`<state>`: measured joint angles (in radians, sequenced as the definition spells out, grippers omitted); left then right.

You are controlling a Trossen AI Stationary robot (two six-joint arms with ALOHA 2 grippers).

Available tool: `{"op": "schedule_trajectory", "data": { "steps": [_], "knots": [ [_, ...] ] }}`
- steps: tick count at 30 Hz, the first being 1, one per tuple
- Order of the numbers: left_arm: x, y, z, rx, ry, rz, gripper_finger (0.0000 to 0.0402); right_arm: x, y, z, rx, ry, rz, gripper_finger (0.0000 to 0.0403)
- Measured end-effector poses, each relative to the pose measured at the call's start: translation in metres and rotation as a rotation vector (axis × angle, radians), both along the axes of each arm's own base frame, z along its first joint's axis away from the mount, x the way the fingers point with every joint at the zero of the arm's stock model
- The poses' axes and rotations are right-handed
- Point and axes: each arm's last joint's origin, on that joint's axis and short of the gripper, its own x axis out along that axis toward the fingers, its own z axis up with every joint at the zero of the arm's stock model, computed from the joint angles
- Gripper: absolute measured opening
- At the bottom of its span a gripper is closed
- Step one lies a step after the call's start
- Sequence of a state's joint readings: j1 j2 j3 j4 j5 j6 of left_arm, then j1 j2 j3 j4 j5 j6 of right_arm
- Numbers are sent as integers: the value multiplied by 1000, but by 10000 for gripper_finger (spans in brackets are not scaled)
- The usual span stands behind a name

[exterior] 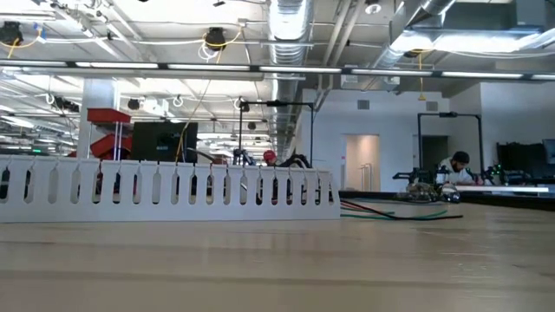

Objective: Ziptie cables
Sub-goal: Close the white cable duct

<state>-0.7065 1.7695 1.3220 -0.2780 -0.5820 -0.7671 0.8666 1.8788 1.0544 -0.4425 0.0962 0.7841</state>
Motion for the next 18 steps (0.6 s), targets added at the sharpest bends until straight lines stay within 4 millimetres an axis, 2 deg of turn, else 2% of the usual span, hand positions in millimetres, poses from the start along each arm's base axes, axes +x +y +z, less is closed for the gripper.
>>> {"op": "schedule_trajectory", "data": {
  "steps": [4, 8, 13, 16, 18],
  "knots": [
    [-3, -3, 0, 2, -10, 7, 295, 36, -37, 4, 7, -11, -121, 131],
    [-6, -7, 0, 5, -10, -2, 295, 57, -60, 20, 14, -133, -156, 127],
    [-9, -10, 0, 8, -12, -7, 295, 84, -97, 88, 49, -364, -182, 121],
    [-10, -11, 0, 19, -25, 10, 295, 84, -111, 111, 37, -416, -166, 121],
    [-10, -11, 1, 31, -32, 17, 295, 74, -115, 127, 5, -420, -100, 121]
  ]
}}
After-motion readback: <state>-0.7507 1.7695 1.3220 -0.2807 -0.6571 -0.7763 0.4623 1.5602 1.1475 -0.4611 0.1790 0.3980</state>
